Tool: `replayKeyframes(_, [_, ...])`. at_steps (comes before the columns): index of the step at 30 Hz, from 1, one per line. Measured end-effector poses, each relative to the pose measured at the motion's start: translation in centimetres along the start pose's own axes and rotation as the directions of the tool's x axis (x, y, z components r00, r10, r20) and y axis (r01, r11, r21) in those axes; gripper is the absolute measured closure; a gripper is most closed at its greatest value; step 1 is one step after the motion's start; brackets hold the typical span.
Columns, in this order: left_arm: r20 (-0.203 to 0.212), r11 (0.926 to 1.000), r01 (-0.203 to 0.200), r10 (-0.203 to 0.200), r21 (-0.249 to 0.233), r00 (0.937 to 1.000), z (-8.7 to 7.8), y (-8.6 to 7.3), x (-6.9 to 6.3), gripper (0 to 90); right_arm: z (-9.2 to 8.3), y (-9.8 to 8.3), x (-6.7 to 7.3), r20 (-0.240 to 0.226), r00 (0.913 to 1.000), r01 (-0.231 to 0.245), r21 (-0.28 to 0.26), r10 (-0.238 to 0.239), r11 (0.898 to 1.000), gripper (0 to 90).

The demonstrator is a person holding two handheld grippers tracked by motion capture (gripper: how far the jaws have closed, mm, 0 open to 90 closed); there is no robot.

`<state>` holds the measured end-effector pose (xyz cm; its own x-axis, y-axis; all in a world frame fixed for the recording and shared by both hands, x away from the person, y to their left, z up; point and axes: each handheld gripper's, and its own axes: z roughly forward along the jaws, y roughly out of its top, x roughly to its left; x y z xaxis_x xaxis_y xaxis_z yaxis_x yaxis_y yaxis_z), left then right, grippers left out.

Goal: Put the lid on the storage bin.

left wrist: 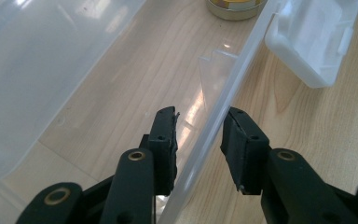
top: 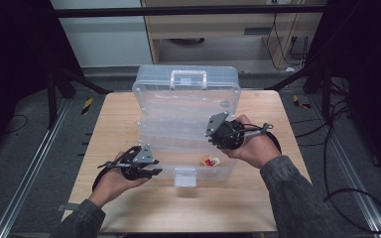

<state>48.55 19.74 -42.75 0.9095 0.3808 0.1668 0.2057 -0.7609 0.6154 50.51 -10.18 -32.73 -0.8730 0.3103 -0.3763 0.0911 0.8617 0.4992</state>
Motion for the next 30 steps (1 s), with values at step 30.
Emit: replayKeyframes(30, [-0.025,0.9889,0.067,-0.071,-0.132,0.9971,-2.5,-0.3,-0.1,52.3,0.0,-0.1,0.3,0.002,1.0,0.006,0.001,-0.006,1.0,80.3])
